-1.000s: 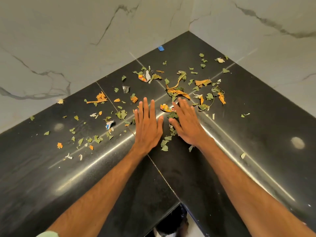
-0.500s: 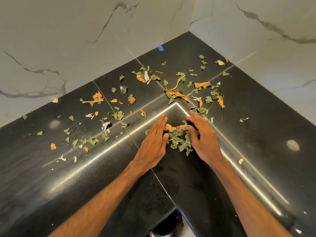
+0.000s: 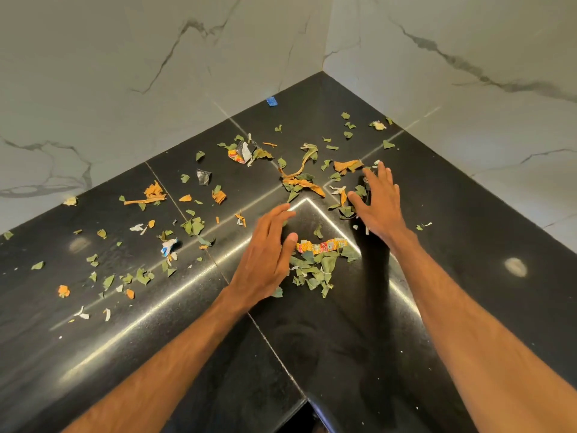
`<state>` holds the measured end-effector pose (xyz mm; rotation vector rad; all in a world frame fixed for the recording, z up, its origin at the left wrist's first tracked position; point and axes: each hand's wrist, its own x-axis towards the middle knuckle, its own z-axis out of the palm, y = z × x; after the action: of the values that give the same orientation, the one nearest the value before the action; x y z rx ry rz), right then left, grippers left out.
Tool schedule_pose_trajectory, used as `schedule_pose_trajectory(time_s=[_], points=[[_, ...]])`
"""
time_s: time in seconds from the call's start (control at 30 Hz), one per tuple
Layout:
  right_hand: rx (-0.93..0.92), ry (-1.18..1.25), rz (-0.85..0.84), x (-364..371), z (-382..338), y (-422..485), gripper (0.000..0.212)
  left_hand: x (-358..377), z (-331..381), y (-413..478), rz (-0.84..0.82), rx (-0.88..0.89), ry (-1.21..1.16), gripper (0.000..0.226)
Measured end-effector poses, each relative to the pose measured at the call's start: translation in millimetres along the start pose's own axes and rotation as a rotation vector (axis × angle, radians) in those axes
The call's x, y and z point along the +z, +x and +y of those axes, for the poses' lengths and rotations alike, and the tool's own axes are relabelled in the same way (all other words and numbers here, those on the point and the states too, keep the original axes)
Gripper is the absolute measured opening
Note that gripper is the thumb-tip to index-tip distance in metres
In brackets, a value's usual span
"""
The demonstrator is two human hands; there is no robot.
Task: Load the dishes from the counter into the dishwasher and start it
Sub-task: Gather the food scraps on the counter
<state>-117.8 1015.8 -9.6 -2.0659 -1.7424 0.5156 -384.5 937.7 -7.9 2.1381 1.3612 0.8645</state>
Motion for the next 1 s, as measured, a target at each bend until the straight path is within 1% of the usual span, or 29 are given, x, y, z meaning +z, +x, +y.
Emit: schedule_pose_trajectory(time_s=[0.07, 0.13, 0.27, 0.37, 0.47, 0.53, 0.63, 0.77, 0.87, 1.0], points=[[-0.003, -0.033, -0.043, 3.3, 2.4, 1.6, 0.064, 1.2, -7.4, -4.1, 0.0, -0.01, 0.017, 0.037], [-0.015, -0.013, -0.023, 3.9, 0.0, -9.1, 0.057, 3.0, -13.8, -8.7, 0.001, -0.034, 0.022, 0.036], [-0.036, 0.021, 0.083, 4.4, -5.5, -44.3, 0.039, 4.5, -15.7, -9.3, 0.035, -0.09, -0.014, 0.035], [-0.048, 0.038, 0.214, 2.6, -11.8, -65.8, 0.027, 3.3, -14.6, -8.7, 0.051, -0.111, -0.03, 0.032], [0.058, 0.063, 0.262, -6.0, -16.9, -62.6, 0.017, 3.1, -14.7, -8.5, 0.038, -0.112, -0.001, 0.032], [0.147, 0.044, 0.224, -9.8, -20.7, -51.8, 0.019, 3.1, -14.1, -7.8, 0.028, -0.103, 0.027, 0.031], [0.251, 0.078, 0.136, -13.6, -29.3, -40.7, 0.029, 3.6, -14.1, -6.8, 0.026, -0.066, 0.084, 0.031], [0.283, 0.041, 0.053, -11.0, -33.1, -39.7, 0.037, 4.8, -16.4, -6.5, 0.019, -0.021, 0.164, 0.04], [0.238, 0.026, 0.105, -8.6, -31.6, -44.4, 0.032, 4.5, -15.5, -7.6, 0.005, 0.032, 0.264, 0.046], [0.145, 0.088, 0.285, -16.3, -36.5, -57.2, 0.024, 5.6, -11.9, -6.5, -0.068, 0.102, 0.37, 0.052]])
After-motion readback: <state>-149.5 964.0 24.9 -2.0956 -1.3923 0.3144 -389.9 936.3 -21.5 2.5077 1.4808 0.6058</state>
